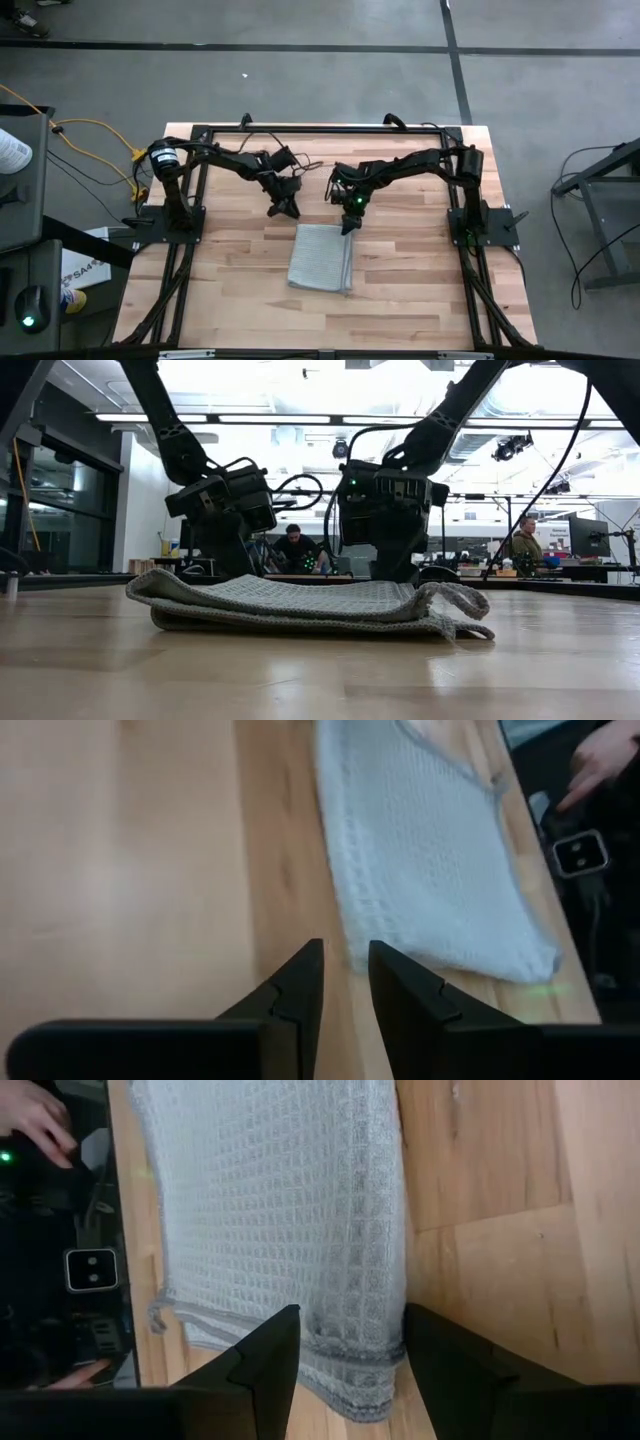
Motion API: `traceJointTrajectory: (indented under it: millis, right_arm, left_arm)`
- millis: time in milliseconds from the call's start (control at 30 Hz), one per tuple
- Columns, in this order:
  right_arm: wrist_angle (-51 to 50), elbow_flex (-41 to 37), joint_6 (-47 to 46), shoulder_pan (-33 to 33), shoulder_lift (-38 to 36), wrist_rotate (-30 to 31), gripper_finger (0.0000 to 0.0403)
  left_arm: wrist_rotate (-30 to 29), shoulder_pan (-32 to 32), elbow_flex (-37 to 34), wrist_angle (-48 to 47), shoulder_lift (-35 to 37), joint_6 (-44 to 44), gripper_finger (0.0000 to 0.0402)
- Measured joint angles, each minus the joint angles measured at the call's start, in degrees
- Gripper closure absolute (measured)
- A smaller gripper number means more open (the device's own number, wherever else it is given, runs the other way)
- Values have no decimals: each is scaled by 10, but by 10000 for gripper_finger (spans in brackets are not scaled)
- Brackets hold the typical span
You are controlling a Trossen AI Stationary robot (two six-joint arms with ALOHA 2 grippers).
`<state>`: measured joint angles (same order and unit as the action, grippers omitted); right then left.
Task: Fold microfiber towels
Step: Fold the gray towel
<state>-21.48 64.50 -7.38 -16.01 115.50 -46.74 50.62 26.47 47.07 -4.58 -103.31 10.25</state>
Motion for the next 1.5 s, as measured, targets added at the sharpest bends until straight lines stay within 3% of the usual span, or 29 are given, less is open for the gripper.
traceJointTrajectory:
  millis: [333, 500, 667, 1033, 1500]
  right_arm:
    - [8, -5, -3, 1, -1, 0, 229]
    - [8, -5, -8, 2, -1, -2, 229]
    - [8, -5, -15, 4, -1, -3, 229]
    - [12, -6, -20, 18, -1, -13, 229]
    - [13, -6, -19, 29, -1, -15, 229]
  left_arm:
    - [87, 43, 0, 1, 0, -16, 318]
    - [42, 37, 0, -3, 0, -29, 318]
    - [36, 29, 0, -3, 0, -68, 318]
    - [-33, -31, 2, 4, 2, -148, 318]
    - [-60, -45, 4, -1, 1, -165, 318]
